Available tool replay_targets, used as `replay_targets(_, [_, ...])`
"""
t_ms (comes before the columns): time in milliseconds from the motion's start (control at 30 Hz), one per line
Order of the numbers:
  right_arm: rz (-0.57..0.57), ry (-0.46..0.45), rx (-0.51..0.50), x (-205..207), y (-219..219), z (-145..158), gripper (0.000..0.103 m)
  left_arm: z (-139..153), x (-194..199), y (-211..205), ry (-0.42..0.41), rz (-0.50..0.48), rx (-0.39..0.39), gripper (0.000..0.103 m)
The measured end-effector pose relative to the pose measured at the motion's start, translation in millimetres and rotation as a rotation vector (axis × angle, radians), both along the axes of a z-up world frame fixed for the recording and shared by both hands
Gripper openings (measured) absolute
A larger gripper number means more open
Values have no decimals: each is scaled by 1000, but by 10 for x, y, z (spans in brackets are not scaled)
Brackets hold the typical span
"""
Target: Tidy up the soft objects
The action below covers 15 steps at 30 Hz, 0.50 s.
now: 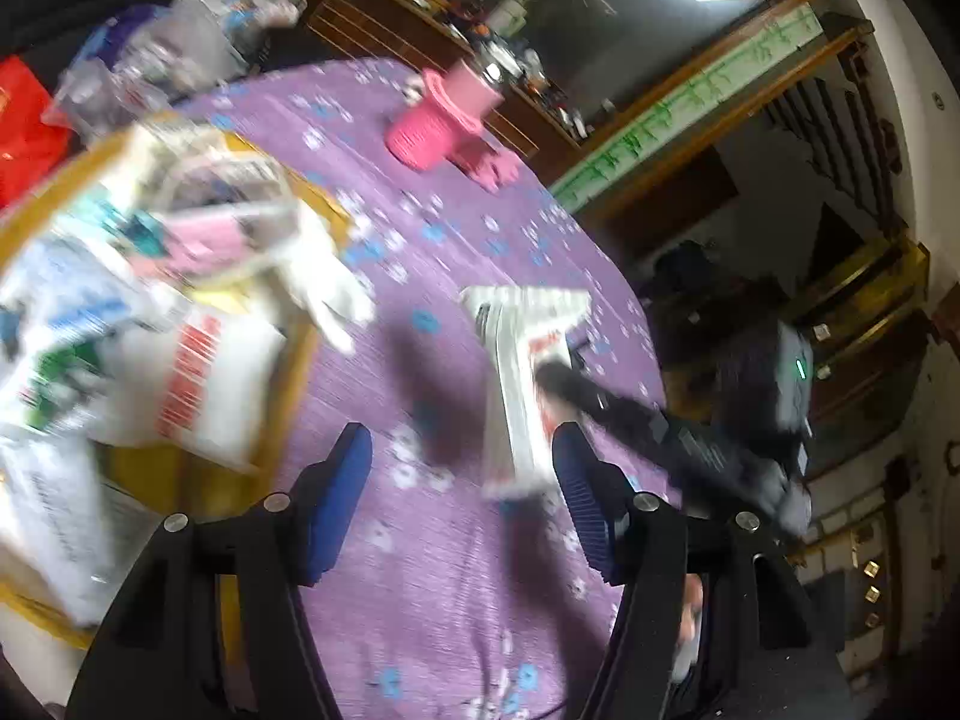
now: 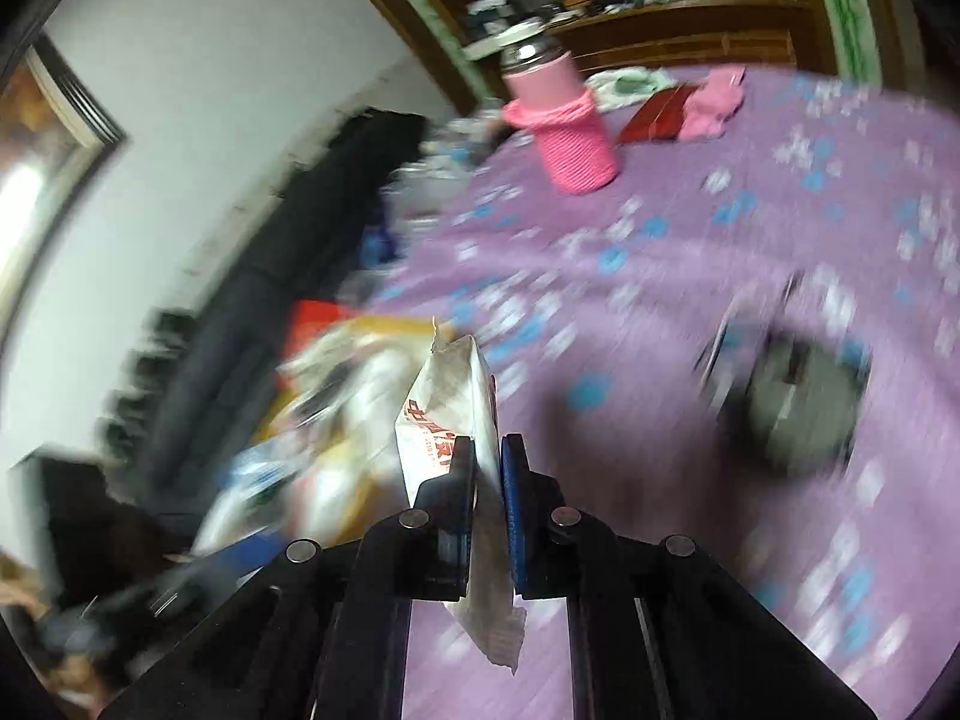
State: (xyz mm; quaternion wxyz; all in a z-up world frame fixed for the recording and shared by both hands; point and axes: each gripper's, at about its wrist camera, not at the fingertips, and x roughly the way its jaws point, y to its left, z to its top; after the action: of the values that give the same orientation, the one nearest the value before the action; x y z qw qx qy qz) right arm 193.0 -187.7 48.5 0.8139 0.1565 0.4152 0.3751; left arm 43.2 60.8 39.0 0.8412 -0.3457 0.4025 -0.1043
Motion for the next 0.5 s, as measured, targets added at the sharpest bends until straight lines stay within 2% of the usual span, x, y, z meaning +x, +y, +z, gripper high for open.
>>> replay_targets(67, [37, 46, 117, -178, -208, -131, 9, -81, 40, -118, 9, -37, -26, 61])
replay_targets(167, [85, 83, 225, -399, -427, -322, 9, -189, 87, -256, 26, -61, -41, 61])
replay_targets(233, [95, 89, 236, -496, -515, -427, 9, -229, 113, -308, 48, -78, -43, 54])
replay_targets(300, [88, 100, 226, -556, -539, -514, 9, -258, 106, -331, 61, -98, -67, 34])
replay_targets(367, [75, 111, 212, -588, -513, -581, 9, -226, 50, -329, 53, -98, -52, 24])
replay_targets(433, [86, 113, 208, -639, -455, -508, 9, -163, -30, -296, 33, -75, -7, 23])
replay_targets(500, [103, 113, 214, -674, -331, -446, 9, -126, -96, -219, 17, -51, 12, 15])
